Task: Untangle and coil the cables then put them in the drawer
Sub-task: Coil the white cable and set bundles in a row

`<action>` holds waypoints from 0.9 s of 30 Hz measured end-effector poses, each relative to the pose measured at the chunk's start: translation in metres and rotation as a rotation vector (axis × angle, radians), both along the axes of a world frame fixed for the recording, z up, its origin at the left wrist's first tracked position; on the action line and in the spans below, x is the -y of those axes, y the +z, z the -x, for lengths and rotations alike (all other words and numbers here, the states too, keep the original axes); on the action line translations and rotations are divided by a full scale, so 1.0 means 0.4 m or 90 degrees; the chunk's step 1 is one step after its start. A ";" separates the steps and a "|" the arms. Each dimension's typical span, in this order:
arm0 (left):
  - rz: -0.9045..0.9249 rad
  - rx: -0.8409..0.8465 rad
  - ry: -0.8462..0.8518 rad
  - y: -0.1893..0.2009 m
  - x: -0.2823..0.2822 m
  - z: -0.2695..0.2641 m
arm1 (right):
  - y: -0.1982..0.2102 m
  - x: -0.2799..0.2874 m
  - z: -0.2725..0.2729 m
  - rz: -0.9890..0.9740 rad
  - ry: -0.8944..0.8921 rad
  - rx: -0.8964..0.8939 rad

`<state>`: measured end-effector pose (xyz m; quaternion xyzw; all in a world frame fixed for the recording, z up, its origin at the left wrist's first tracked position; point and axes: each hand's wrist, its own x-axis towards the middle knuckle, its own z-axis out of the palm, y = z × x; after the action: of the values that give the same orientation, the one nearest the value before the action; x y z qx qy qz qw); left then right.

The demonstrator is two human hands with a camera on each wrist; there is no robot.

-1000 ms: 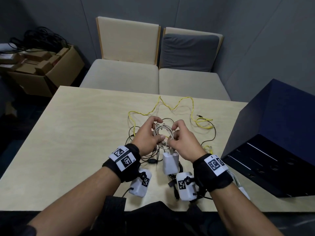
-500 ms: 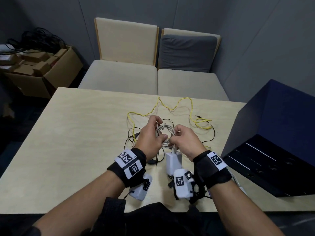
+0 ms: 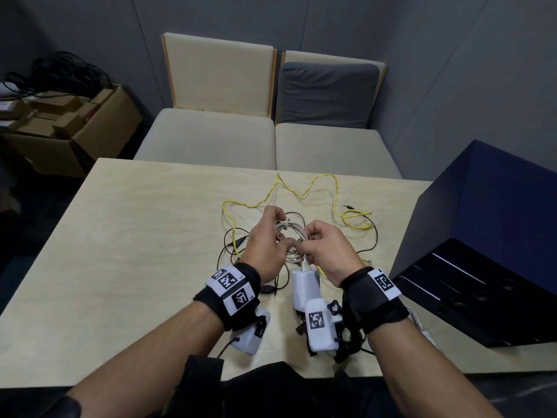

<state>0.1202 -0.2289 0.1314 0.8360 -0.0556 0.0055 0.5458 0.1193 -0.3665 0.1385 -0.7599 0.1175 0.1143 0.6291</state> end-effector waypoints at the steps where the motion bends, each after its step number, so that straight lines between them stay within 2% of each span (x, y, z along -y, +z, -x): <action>1: -0.004 0.006 -0.007 -0.003 0.001 0.000 | -0.002 0.000 0.001 -0.003 -0.009 0.003; 7: 0.045 0.025 0.045 -0.019 0.004 -0.009 | -0.006 -0.005 -0.003 0.024 0.031 0.018; 9: 0.045 0.021 0.020 -0.023 -0.001 -0.014 | -0.007 -0.009 -0.001 0.026 0.036 0.016; 12: 0.086 -0.017 -0.047 -0.031 -0.014 -0.026 | -0.002 -0.003 0.001 -0.103 0.006 -0.017; 14: 0.143 -0.055 -0.047 -0.035 -0.022 -0.033 | 0.007 0.006 0.000 -0.244 -0.011 -0.057; 16: 0.209 -0.097 -0.033 -0.034 -0.024 -0.036 | 0.008 0.014 -0.004 -0.289 0.003 -0.067; 22: 0.347 -0.214 -0.009 -0.008 -0.013 -0.041 | 0.006 -0.004 0.000 -0.218 0.077 -0.040; 27: 0.438 -0.343 0.038 0.010 -0.006 -0.046 | 0.003 -0.017 -0.001 -0.079 0.104 0.010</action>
<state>0.1386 -0.2263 0.1354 0.5785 0.1183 -0.1791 0.7869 0.1197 -0.3596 0.1396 -0.7273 0.0427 0.1662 0.6645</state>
